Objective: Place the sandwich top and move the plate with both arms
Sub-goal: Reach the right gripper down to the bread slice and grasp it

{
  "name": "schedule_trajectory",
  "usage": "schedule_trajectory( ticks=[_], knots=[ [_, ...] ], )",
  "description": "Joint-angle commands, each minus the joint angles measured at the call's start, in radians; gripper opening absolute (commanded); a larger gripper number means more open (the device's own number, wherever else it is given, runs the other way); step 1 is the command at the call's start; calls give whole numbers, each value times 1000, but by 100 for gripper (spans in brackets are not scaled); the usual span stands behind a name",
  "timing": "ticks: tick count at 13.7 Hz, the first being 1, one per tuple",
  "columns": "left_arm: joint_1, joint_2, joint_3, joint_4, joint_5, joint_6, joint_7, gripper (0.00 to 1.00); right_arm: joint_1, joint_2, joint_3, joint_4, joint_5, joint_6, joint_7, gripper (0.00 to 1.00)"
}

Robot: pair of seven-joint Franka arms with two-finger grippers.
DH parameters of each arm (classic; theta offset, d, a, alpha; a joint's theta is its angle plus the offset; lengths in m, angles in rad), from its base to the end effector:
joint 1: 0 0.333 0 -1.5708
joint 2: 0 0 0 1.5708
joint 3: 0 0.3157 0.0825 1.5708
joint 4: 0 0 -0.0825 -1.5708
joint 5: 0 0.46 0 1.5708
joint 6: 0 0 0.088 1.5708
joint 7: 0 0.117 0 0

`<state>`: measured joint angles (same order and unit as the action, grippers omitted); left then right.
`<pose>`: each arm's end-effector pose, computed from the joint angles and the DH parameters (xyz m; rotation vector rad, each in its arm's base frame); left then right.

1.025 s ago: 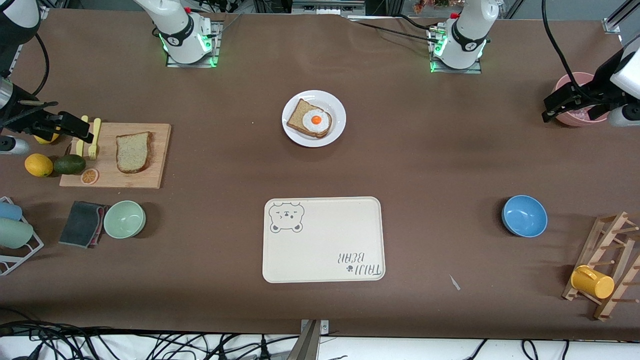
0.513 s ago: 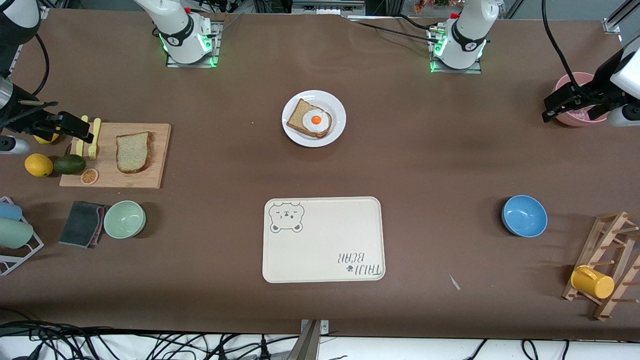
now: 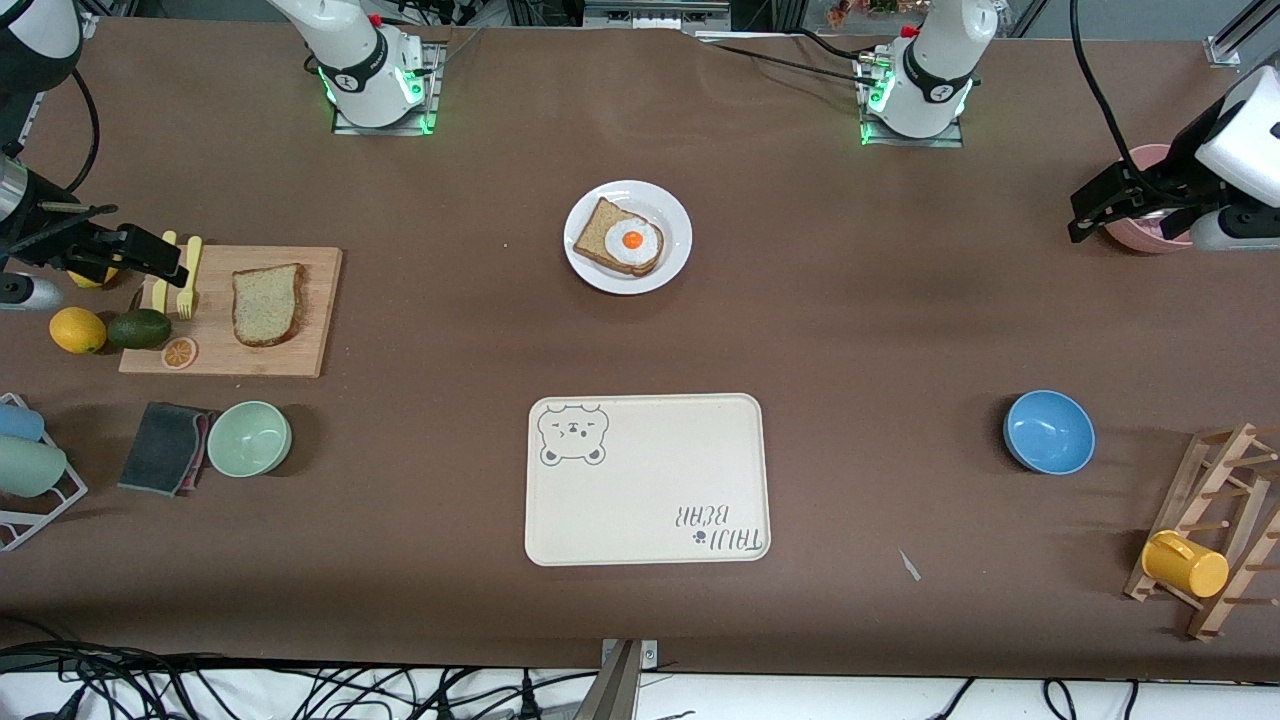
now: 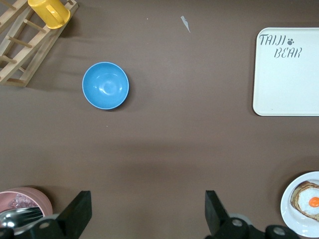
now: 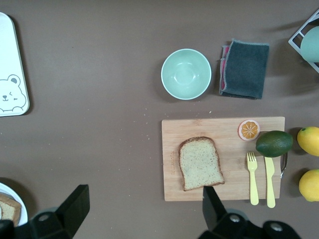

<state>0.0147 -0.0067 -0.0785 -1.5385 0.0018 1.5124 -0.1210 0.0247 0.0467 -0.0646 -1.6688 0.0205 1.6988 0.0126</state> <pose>0.6213 -0.0396 0.6309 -3.1360 -0.0899 0.0300 0.6498 -0.0231 0.5414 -3.1228 0.0863 0.0256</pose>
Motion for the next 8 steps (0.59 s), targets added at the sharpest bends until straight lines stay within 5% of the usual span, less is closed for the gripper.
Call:
schedule_trajectory(
  ticks=[1, 8],
  knots=[
    [5, 7, 2, 23, -25, -17, -5, 100, -15, -13, 14, -14, -5, 1, -17, 100],
    [8, 7, 5, 23, -25, -17, -5, 100, -12, 27, 14, -115, -55, -56, -11, 100]
  ],
)
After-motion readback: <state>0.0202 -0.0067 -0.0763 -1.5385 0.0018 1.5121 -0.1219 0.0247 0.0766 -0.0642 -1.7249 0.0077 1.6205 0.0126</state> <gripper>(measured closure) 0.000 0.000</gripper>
